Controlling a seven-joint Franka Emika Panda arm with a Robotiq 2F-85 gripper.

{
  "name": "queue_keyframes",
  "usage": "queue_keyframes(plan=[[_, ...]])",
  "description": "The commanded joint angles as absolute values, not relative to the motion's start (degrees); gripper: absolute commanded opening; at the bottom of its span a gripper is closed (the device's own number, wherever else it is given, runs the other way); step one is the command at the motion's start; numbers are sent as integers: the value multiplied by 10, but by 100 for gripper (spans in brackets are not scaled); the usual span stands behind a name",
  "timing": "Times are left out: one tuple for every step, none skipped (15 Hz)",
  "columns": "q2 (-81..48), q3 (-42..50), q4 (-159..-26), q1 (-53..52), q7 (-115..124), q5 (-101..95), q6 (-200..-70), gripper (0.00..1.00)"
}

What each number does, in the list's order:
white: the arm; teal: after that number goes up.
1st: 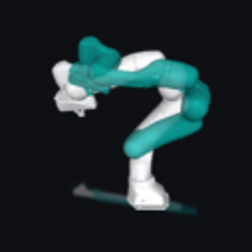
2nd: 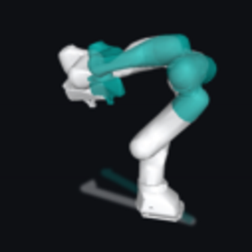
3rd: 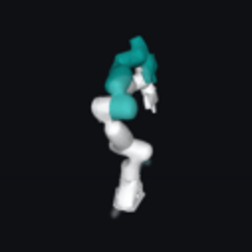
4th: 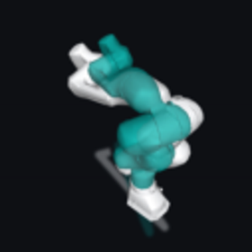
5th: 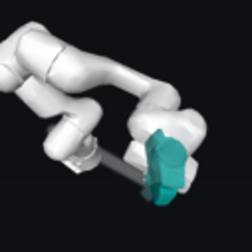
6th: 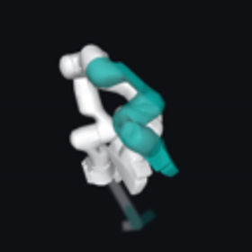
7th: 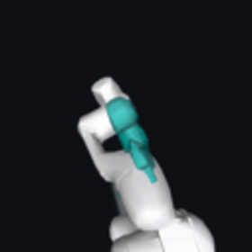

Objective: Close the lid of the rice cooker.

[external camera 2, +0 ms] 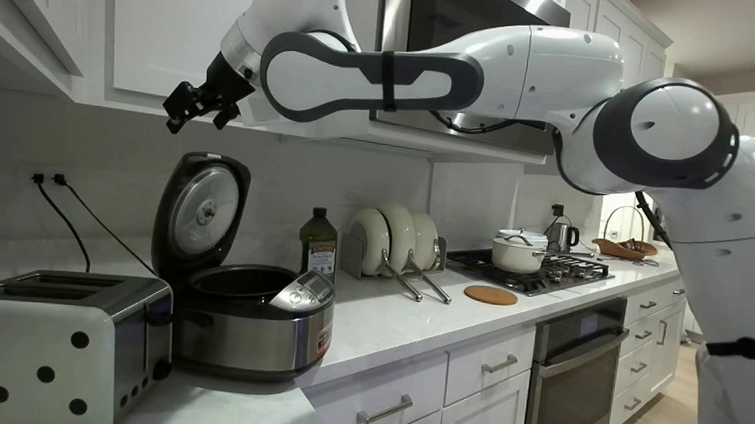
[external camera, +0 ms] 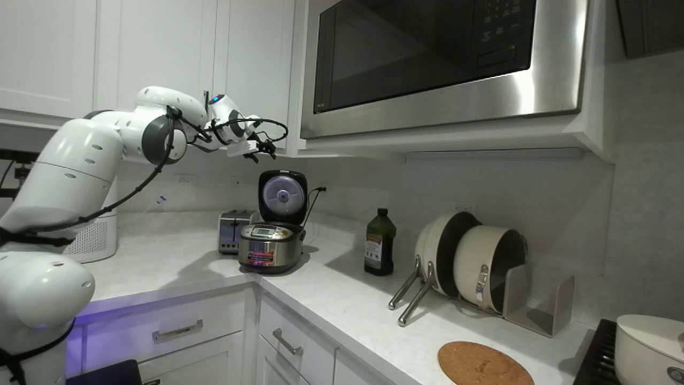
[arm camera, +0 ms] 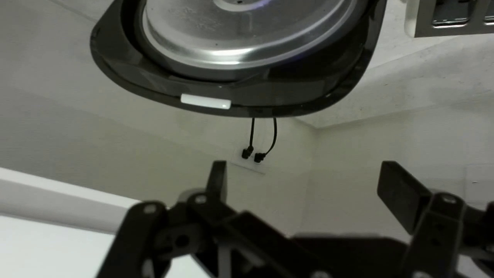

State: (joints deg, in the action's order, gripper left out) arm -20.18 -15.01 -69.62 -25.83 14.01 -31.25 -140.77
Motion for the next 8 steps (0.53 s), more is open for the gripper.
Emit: queue_keyframes(plan=[[-233, -134, -657, -269, 162, -344, -1434, 100], [-242, -131, -648, -272, 162, -351, -1441, 100], [-250, -129, -638, -273, 162, -356, -1446, 100], [-258, -128, -628, -275, 162, -359, -1449, 100], [-266, -129, -617, -276, 165, -357, -1450, 90], [-274, -129, -606, -277, 166, -360, -1449, 72], [-280, -129, -597, -280, 164, -362, -1445, 66], [-287, -127, -586, -282, 164, -365, -1442, 56]])
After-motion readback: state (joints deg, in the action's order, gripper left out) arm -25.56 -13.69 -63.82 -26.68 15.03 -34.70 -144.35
